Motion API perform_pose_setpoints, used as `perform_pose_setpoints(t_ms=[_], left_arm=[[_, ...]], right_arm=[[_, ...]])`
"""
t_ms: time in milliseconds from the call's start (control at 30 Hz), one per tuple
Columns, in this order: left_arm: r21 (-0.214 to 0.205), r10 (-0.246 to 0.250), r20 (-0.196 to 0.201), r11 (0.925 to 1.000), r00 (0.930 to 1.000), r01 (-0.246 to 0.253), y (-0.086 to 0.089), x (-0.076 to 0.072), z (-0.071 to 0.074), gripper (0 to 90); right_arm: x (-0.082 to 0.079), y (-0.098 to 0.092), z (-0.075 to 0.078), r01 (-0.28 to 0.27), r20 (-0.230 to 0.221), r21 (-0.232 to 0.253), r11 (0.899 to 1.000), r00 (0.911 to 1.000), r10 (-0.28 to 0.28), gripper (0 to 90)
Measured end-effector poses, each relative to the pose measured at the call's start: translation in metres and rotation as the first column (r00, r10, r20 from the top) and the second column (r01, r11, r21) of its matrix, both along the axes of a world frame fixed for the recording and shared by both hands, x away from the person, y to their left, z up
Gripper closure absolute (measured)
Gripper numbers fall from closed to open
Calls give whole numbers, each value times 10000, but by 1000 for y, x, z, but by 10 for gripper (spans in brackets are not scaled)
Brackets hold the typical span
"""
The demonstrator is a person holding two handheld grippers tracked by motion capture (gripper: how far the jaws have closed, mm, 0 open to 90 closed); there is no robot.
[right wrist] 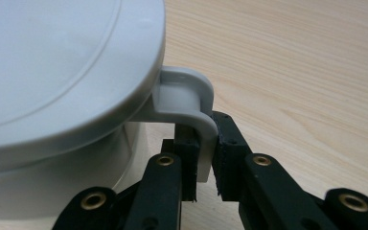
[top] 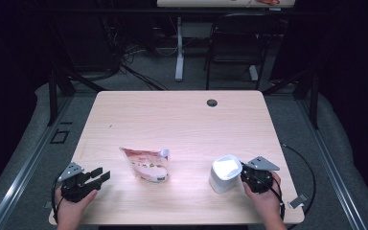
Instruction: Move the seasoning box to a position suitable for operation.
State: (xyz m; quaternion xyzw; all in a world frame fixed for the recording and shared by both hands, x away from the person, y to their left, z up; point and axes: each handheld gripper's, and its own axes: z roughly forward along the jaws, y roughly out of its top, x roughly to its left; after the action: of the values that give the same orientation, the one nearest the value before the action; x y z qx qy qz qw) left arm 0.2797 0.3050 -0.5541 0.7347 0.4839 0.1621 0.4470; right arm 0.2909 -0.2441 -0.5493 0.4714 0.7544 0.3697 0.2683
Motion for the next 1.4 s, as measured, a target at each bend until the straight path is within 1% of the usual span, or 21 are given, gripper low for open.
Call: perform_pose_setpoints(t_ms=[67,133,200,267,533,667,700,833,867,933,967,1000,1033,1067,1133,1167,1200,1267,1300,1367,1400], left_arm=[[10,-10,-2,10000,10000,10,0,0,0,575],[9,-9,-2,10000,10000,9,0,0,0,575],[19,-11,-6,10000,10000,11,-1,0,0,575],[29,-36,29,10000,10000,36,-1,0,0,576],[82,-79,-22,9999,10000,79,-2,1,0,576],[87,-89,-18,9999,10000,89,-3,1,-1,576],[89,-94,-18,9999,10000,94,-3,1,-1,577],[84,-105,-16,9999,9999,105,-3,0,-1,577],[91,-108,-17,9999,9999,108,-3,0,-1,577],[91,-119,-34,9999,9999,119,-3,0,-1,577],[102,-125,-39,9999,9999,125,-3,0,-1,577],[107,-131,-47,9999,9999,132,-3,0,-1,576],[107,-131,-60,9999,9999,132,-3,0,-1,576],[111,-129,-56,9999,9999,129,-3,0,-1,577],[102,-119,-55,9999,9999,120,-3,0,-1,576],[111,-108,-52,9999,9999,109,-3,0,-1,576],[111,-108,-52,9999,9999,109,-3,0,-1,576],[98,-103,-35,9999,9999,104,-3,0,-1,576],[104,-101,-37,9999,9999,101,-3,0,-1,576],[85,-88,-11,9999,10000,88,-3,0,-1,575],[107,-85,1,9999,10000,85,-4,1,-1,575]], right_arm=[[0,2,0,41,-70,66,10000,10000,-41,817],[-1,4,1,55,-117,-17,10000,9999,-55,817],[0,5,1,94,-60,14,10000,9999,-94,817],[-1,9,1,108,-124,-22,9999,9999,-108,818],[0,18,1,251,-136,-5,9997,9996,-251,816],[0,26,1,330,-120,-7,9995,9994,-330,816],[-1,31,1,346,-176,-5,9994,9992,-346,815],[-2,38,2,274,-194,28,9996,9994,-273,814],[-3,41,2,222,-257,53,9997,9994,-221,811],[-3,43,2,170,-308,130,9998,9994,-166,806],[-5,43,3,-48,-335,489,9988,9994,64,768],[-6,42,5,-166,-328,647,9978,9993,187,749],[-6,42,5,-166,-328,647,9978,9993,187,749],[-8,41,6,-296,-306,690,9972,9990,318,726],[-9,40,5,-366,-262,735,9966,9989,386,724],[-12,38,6,-536,-278,679,9962,9981,556,733],[-12,38,6,-536,-278,679,9962,9981,556,733],[-15,34,7,-825,-359,698,9941,9957,851,777],[-15,34,7,-825,-359,698,9941,9957,851,777],[-18,33,8,-1006,-425,723,9923,9937,1038,782],[-20,32,8,-1076,-462,646,9921,9928,1107,782]])
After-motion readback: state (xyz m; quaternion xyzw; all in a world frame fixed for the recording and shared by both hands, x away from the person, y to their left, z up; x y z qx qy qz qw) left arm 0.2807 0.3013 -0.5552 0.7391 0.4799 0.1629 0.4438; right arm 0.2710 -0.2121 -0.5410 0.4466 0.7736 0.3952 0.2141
